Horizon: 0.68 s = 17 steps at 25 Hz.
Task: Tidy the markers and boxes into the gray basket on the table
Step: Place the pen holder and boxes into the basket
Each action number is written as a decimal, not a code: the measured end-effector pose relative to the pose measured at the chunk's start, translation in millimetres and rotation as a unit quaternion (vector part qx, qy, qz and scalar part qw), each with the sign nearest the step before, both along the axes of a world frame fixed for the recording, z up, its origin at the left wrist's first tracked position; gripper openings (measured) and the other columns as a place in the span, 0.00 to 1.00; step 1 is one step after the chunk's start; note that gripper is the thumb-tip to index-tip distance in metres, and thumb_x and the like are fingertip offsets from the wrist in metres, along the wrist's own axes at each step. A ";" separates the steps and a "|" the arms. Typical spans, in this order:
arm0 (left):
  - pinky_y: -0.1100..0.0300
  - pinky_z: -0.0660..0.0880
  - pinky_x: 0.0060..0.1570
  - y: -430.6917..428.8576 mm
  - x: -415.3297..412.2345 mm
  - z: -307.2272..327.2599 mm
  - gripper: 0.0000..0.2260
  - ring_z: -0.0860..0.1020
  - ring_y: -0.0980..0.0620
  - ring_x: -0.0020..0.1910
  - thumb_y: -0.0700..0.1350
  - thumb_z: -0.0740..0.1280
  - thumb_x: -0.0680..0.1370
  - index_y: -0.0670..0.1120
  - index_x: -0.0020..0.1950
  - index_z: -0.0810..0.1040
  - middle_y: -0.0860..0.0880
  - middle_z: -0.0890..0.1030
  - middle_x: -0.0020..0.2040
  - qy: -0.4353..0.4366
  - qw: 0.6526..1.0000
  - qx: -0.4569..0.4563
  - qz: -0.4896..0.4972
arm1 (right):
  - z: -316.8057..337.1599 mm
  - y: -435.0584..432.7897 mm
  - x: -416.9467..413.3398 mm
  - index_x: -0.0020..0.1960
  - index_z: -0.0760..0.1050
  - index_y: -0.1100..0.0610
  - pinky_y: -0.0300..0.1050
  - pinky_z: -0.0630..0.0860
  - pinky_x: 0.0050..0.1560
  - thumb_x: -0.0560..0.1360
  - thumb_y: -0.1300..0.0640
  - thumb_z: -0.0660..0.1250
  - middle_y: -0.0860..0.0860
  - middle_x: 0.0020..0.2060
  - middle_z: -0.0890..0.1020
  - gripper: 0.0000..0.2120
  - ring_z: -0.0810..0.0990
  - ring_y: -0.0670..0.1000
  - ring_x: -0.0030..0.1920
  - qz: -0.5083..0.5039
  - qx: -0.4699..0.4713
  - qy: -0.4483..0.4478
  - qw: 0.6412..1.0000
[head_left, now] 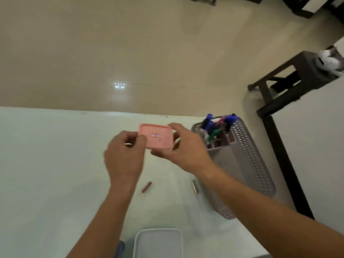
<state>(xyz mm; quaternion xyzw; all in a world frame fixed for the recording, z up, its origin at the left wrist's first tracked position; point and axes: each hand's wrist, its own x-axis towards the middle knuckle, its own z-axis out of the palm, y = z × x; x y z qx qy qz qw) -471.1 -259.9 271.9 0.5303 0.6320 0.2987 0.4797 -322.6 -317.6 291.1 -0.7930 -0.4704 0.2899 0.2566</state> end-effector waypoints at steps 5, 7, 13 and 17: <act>0.61 0.74 0.46 -102.2 121.0 9.9 0.11 0.81 0.57 0.42 0.54 0.67 0.71 0.52 0.48 0.85 0.55 0.84 0.44 0.020 0.994 0.015 -0.108 | 34.6 -121.4 116.2 0.58 0.74 0.40 0.34 0.80 0.40 0.62 0.38 0.81 0.38 0.46 0.83 0.29 0.82 0.35 0.42 -0.037 -0.071 -0.041 0.996; 0.62 0.76 0.47 -136.4 162.8 6.2 0.10 0.81 0.58 0.44 0.52 0.68 0.74 0.52 0.52 0.85 0.55 0.84 0.47 0.034 0.988 0.001 -0.149 | 32.7 -160.0 155.8 0.58 0.73 0.41 0.33 0.79 0.37 0.61 0.37 0.81 0.38 0.45 0.83 0.30 0.82 0.37 0.41 -0.073 -0.111 -0.044 0.990; 0.59 0.75 0.60 -189.1 256.6 -23.3 0.17 0.80 0.56 0.58 0.52 0.66 0.80 0.50 0.67 0.79 0.54 0.83 0.61 0.022 0.972 -0.066 -0.222 | -29.9 -209.5 206.4 0.53 0.73 0.48 0.45 0.77 0.36 0.59 0.31 0.77 0.44 0.42 0.83 0.31 0.82 0.46 0.41 -0.320 -0.138 -0.018 0.937; 0.53 0.75 0.64 -192.2 283.5 -61.9 0.16 0.80 0.54 0.58 0.54 0.62 0.82 0.51 0.66 0.79 0.53 0.83 0.61 0.004 0.972 -0.124 -0.200 | -79.6 -177.1 203.9 0.55 0.72 0.55 0.52 0.82 0.46 0.62 0.33 0.74 0.56 0.50 0.84 0.33 0.84 0.60 0.47 -0.434 -0.134 0.042 0.890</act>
